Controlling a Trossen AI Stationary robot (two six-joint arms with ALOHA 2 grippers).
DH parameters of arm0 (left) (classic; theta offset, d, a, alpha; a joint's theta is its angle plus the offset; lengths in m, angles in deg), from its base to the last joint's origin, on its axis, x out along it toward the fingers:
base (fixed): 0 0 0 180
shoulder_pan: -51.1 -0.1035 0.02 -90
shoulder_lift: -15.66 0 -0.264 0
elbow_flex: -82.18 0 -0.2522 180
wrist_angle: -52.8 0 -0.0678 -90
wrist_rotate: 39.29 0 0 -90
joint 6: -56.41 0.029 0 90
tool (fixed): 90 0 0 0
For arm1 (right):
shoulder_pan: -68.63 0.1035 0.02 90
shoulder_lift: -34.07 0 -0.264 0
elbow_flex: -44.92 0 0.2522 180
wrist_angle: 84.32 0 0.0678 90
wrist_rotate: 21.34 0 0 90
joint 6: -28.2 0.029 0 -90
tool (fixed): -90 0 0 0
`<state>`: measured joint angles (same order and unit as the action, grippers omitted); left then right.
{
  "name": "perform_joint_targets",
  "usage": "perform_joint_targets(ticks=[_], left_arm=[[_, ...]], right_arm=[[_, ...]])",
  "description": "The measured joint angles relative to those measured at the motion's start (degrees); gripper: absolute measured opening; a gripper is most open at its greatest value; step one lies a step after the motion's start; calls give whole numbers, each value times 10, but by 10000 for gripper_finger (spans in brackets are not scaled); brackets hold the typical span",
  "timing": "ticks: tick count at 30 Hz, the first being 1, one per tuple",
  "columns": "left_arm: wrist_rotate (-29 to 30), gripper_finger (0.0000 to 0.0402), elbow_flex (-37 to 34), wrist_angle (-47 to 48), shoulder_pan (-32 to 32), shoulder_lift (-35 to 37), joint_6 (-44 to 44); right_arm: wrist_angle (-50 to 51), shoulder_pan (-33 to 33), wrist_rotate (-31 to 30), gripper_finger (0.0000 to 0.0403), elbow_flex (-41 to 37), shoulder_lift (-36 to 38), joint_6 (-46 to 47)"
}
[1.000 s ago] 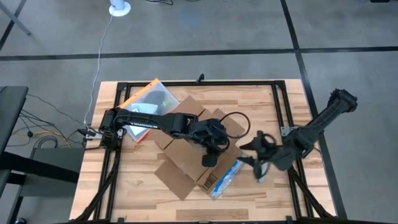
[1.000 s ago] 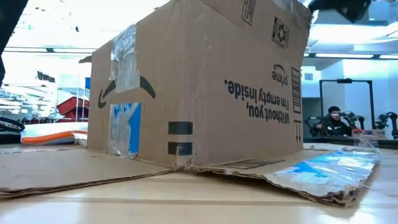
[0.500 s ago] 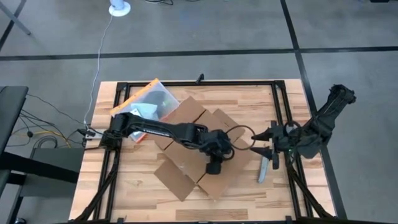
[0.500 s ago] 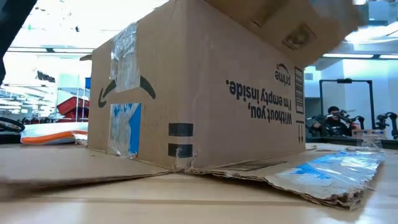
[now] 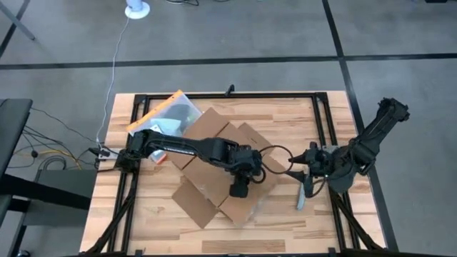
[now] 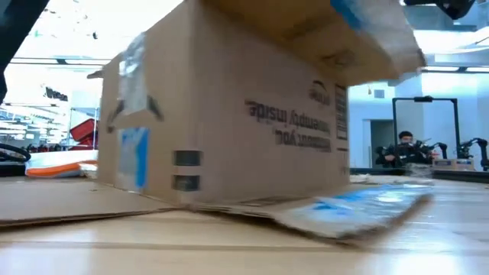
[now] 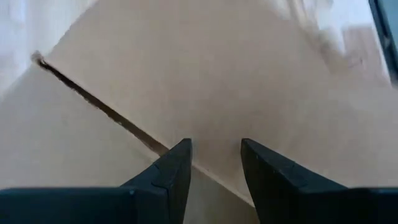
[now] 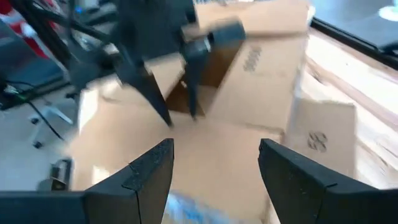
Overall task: Unpack boxes
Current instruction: Break down the box using the silver cutter until it is completely flat
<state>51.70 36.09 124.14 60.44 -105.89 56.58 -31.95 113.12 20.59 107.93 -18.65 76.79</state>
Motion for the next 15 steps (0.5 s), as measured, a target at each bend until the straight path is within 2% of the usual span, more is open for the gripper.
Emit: perform_joint_targets(ticks=[4,8,12,15], left_arm=[[4,127,71,123,0,6,41],[2,127,95,212,-4,4,60],[-43,132,99,305,-26,7,71],[-74,143,87,321,-50,5,96]], right_arm=[[9,0,0,217,0,-24,10],[8,0,0,217,0,-52,21],[9,2,5,217,0,-79,39],[8,5,8,217,0,-98,52]])
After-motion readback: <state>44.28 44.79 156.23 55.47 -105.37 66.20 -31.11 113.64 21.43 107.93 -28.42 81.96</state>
